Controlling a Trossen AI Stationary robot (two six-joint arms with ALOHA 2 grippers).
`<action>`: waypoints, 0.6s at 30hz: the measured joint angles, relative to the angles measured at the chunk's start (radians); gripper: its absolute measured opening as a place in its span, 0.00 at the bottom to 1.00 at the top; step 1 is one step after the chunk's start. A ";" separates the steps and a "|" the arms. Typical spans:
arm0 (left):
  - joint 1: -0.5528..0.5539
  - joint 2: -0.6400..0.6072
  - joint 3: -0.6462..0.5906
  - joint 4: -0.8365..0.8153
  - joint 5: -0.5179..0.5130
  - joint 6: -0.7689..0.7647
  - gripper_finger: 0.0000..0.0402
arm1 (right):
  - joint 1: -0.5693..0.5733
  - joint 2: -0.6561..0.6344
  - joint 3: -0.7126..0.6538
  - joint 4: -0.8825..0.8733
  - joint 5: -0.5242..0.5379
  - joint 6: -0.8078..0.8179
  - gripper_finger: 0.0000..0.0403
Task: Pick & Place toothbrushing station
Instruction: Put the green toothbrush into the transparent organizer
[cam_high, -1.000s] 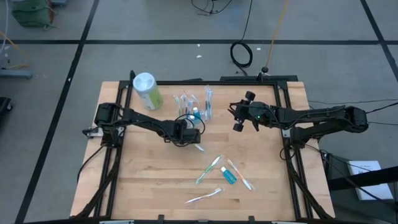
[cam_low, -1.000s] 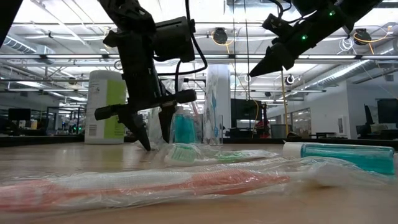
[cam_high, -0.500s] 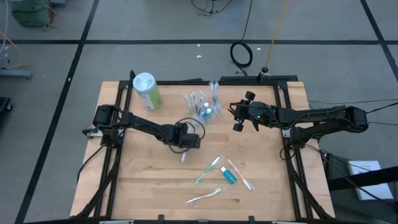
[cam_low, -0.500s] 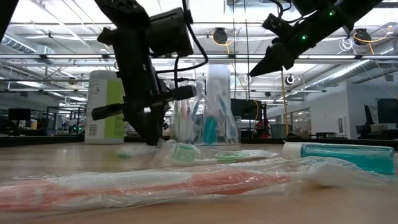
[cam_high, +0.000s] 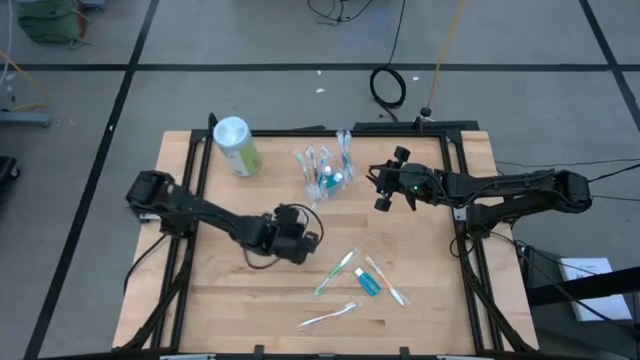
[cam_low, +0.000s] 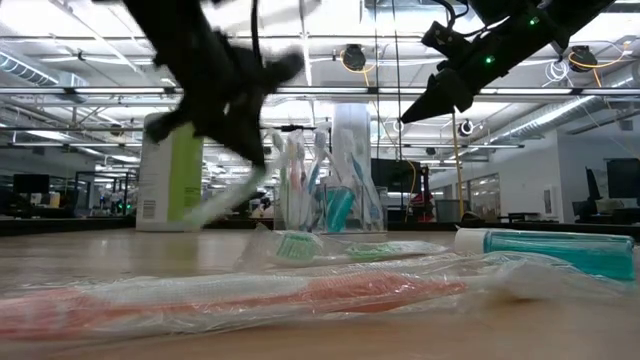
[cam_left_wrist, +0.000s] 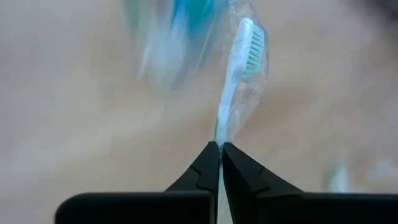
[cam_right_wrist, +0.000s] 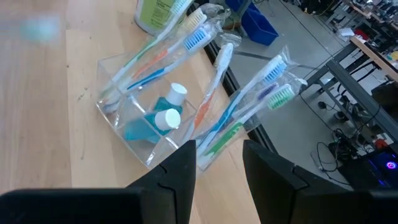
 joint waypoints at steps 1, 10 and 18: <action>-0.005 -0.024 0.000 0.039 -0.079 0.062 0.03 | 0.000 0.000 0.000 0.000 0.000 0.001 0.32; 0.096 -0.113 0.003 0.522 -0.518 0.838 0.02 | 0.000 0.001 0.000 0.008 0.000 0.044 0.32; 0.297 -0.009 0.003 0.786 -0.277 1.130 0.01 | 0.000 0.001 0.000 -0.003 -0.001 0.047 0.32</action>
